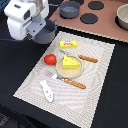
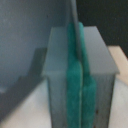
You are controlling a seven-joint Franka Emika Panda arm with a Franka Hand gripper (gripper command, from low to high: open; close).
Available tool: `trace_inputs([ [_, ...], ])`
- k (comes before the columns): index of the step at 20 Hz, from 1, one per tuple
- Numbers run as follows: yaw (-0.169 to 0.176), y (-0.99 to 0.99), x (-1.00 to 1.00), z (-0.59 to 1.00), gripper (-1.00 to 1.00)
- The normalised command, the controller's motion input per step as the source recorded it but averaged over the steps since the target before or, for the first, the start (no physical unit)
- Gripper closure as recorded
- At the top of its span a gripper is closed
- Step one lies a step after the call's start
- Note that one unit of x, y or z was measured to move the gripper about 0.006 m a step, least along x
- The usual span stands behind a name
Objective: Interact with the objects in diverse but meaningful ways.
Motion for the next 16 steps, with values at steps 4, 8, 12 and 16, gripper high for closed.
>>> trace_inputs([
  [4,0.0,-0.12,-0.02,-0.16,1.0],
  [8,0.0,-0.1,-0.02,-0.14,1.0],
  [12,0.0,-0.03,-0.01,-0.24,1.0],
  [16,0.0,-0.02,-0.05,-0.32,1.0],
])
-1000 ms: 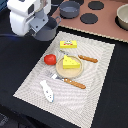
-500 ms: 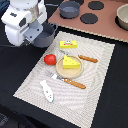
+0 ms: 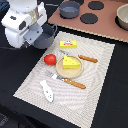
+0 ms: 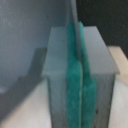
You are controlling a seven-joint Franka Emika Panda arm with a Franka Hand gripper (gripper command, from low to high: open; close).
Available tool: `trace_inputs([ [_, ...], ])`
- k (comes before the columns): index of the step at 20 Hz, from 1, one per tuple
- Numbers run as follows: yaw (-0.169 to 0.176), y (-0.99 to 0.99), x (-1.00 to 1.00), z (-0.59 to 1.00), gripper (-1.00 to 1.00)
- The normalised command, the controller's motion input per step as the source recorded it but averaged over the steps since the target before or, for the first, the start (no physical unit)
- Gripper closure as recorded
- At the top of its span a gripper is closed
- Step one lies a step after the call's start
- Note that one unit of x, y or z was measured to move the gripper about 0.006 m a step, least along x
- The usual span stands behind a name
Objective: Interact with the objects in diverse but meaningful ways.
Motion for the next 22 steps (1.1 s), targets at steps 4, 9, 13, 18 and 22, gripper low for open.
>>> trace_inputs([
  [4,0.0,0.0,-0.09,-0.35,1.0],
  [9,0.0,0.0,-0.17,-0.32,1.0],
  [13,0.0,0.0,-0.08,-0.05,-1.0],
  [18,0.0,0.09,0.01,0.51,-1.0],
  [22,0.0,0.15,0.04,0.94,-1.0],
])
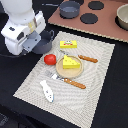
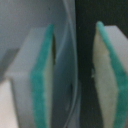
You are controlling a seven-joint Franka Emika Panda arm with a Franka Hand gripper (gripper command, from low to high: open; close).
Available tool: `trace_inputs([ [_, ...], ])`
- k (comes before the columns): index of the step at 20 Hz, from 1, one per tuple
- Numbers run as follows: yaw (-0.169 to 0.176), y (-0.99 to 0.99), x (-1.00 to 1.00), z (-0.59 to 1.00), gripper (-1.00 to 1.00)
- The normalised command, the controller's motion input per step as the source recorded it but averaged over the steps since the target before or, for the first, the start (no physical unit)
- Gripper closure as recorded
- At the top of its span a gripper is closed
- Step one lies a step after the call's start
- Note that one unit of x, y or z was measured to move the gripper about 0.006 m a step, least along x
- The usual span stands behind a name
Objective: Interact with the objects in diverse but meaningful ways.
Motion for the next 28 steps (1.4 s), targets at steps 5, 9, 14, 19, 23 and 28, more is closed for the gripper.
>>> trace_inputs([
  [5,0.0,0.09,0.02,1.0,-1.0],
  [9,-0.012,-0.14,0.15,0.7,-1.0],
  [14,-0.083,-0.32,0.59,0.5,-1.0],
  [19,-0.109,-0.48,0.77,0.3,-1.0],
  [23,-0.102,-0.53,0.79,0.13,-1.0],
  [28,-0.108,-0.53,0.77,0.12,-1.0],
])
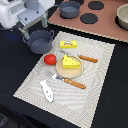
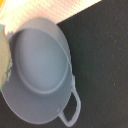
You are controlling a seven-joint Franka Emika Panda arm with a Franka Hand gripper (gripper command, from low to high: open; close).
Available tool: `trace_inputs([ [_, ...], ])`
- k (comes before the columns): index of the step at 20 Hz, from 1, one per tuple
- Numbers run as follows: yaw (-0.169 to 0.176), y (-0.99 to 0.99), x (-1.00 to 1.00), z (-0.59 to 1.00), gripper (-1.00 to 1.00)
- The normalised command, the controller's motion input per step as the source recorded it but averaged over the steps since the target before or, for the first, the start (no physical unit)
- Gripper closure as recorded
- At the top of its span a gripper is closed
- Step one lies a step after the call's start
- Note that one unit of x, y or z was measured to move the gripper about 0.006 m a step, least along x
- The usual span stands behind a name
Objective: Interact with the objects in diverse but meaningful ways.
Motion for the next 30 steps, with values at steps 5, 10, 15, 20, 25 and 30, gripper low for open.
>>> trace_inputs([
  [5,-0.091,-0.54,0.82,0.07,-1.0],
  [10,-0.053,-0.52,0.73,-0.05,-1.0],
  [15,-0.037,-0.51,0.74,-0.11,-1.0],
  [20,0.06,-0.38,0.62,-0.14,-1.0],
  [25,0.063,-0.37,0.57,-0.07,-1.0],
  [30,0.0,-0.38,0.55,-0.06,-1.0],
])
